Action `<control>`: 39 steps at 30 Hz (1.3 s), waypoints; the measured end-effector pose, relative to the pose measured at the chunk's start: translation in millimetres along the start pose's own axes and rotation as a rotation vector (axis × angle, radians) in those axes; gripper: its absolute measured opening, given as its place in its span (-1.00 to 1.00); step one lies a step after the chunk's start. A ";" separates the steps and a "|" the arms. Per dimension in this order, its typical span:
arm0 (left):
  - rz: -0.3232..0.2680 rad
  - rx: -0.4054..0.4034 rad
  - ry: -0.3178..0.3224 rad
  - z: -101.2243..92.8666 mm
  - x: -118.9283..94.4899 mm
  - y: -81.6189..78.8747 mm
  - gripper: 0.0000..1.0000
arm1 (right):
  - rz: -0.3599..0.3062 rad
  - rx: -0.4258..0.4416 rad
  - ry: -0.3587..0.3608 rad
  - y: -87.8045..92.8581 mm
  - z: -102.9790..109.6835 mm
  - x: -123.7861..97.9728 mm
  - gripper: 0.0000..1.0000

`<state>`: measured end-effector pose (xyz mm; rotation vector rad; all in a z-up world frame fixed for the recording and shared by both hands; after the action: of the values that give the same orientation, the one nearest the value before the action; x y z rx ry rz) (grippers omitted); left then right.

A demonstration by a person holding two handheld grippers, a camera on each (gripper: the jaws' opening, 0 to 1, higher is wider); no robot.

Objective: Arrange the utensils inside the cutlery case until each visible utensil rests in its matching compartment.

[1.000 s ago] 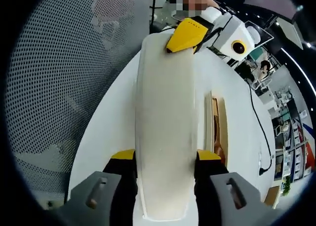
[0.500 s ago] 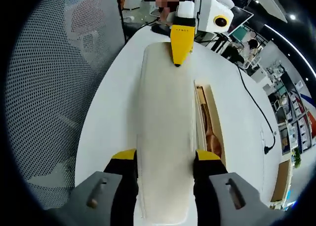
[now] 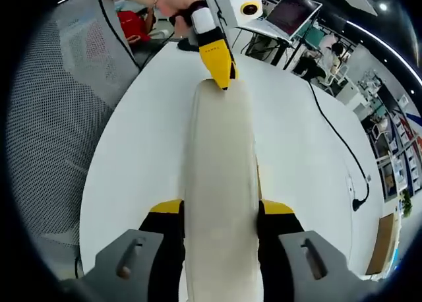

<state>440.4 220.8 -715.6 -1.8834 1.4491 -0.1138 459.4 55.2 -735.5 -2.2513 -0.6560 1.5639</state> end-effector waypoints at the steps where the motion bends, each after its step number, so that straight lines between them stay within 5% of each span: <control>1: 0.000 0.001 -0.029 3.9 -1.0 0.1 -0.68 | 0.011 0.030 -0.045 0.8 -0.2 4.5 -0.18; 9: 0.023 -0.048 -0.102 26.0 1.1 7.9 -0.74 | 0.077 -0.044 -0.135 -0.8 -15.6 27.4 -0.18; 20: 0.000 -0.036 -0.173 39.1 -0.4 -16.1 -0.71 | 0.134 0.028 -0.217 -6.4 -34.7 41.3 -0.18; 31: 0.008 -0.108 -0.185 52.6 1.0 -6.8 -0.69 | 0.176 0.074 -0.275 -1.6 -27.4 52.3 -0.18; 39: 0.053 -0.090 -0.205 57.1 3.9 1.9 -0.65 | 0.189 0.057 -0.303 -0.6 -25.2 59.2 -0.17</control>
<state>468.0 245.5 -759.2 -1.8661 1.3816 0.1676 500.3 87.5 -773.2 -2.1055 -0.4762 2.0145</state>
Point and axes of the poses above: the point that each gripper's makers call its tool centre point, and the gripper's own axes: x roughly forward along the fingers, z roughly to its left, y roughly out of its underside, the point moved 5 cm from there along -x, roughly backward along the fingers, and after that the axes turned 9 degrees about y, right-handed, at the moved point
